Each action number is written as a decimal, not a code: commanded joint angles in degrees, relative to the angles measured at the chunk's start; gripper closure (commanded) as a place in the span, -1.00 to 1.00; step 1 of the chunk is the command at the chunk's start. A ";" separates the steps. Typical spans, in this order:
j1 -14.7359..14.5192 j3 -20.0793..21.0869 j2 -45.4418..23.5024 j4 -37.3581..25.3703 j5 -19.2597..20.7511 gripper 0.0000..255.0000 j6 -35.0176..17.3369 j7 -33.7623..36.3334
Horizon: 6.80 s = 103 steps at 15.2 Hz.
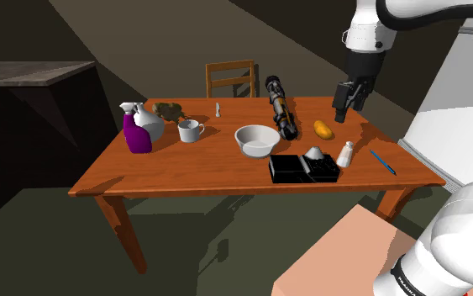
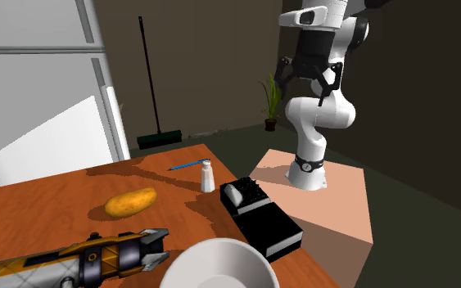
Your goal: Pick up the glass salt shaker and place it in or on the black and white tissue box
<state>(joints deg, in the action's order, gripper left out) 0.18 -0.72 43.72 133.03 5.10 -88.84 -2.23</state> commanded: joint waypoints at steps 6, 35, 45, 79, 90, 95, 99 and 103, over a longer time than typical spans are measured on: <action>1.34 -7.13 -1.17 4.01 2.97 -1.00 -5.78 -7.82; 0.03 -38.66 -36.28 1.98 -3.55 -1.00 -36.63 -47.42; 0.04 -38.65 -36.27 1.98 -3.54 1.00 -36.62 -47.42; 0.61 -34.91 -27.38 -12.04 0.79 1.00 -15.14 -42.59; -1.50 -28.66 -23.57 -13.81 0.49 1.00 -9.68 -34.49; -3.78 -23.31 -22.01 -13.19 -0.95 1.00 -8.66 -27.27; -5.82 -19.33 -21.97 -13.81 -2.54 1.00 -7.97 -21.80; -7.16 -16.98 -22.42 -13.92 -3.61 1.00 -8.33 -18.45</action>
<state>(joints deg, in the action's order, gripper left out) -6.72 -18.12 21.49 118.98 1.72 -96.84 -21.34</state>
